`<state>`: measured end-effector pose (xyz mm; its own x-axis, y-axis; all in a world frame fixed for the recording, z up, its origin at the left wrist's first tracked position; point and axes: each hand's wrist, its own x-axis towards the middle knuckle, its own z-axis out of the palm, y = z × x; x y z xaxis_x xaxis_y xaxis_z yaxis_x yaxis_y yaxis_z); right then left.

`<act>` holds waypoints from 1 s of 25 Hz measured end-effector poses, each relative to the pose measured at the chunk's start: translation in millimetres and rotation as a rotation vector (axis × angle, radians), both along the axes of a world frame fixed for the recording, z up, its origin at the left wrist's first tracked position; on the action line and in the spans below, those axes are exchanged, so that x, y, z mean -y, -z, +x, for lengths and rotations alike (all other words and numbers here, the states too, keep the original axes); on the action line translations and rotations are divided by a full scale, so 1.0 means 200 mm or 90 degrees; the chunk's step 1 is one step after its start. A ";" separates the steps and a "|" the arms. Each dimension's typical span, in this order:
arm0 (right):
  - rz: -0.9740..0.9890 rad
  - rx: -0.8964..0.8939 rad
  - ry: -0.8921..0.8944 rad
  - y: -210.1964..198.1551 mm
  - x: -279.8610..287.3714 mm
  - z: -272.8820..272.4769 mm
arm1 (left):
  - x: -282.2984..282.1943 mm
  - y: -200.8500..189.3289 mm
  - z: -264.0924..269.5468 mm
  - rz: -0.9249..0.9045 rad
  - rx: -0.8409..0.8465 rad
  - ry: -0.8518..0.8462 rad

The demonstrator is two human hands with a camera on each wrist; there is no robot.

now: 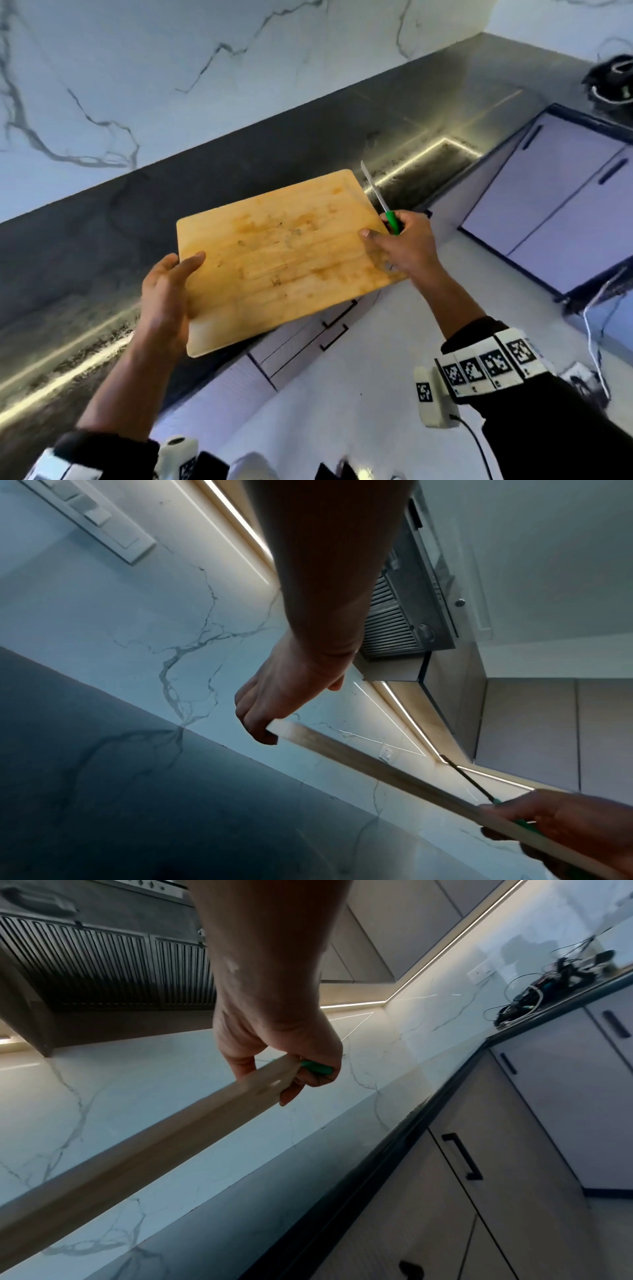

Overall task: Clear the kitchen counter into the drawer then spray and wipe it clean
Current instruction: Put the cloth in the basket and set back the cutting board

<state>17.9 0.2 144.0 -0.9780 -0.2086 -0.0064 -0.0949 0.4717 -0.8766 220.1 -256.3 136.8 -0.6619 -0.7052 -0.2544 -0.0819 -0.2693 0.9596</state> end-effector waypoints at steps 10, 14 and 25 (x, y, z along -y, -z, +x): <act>0.100 -0.108 -0.149 0.24 0.11 -0.85 | -0.15 0.22 -0.52 -0.023 0.023 -0.151; 0.112 -0.120 -0.218 0.35 0.14 -1.05 | -0.21 0.28 -0.68 -0.048 0.090 -0.191; 0.087 -0.160 -0.393 0.61 0.28 -1.25 | -0.23 0.36 -0.91 -0.084 0.210 -0.384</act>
<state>-232.1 -54.8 22.8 -0.6549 -0.7429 0.1386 -0.5753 0.3711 -0.7289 38.1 -209.4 64.9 -0.0486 -0.9638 -0.2621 -0.2471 -0.2426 0.9381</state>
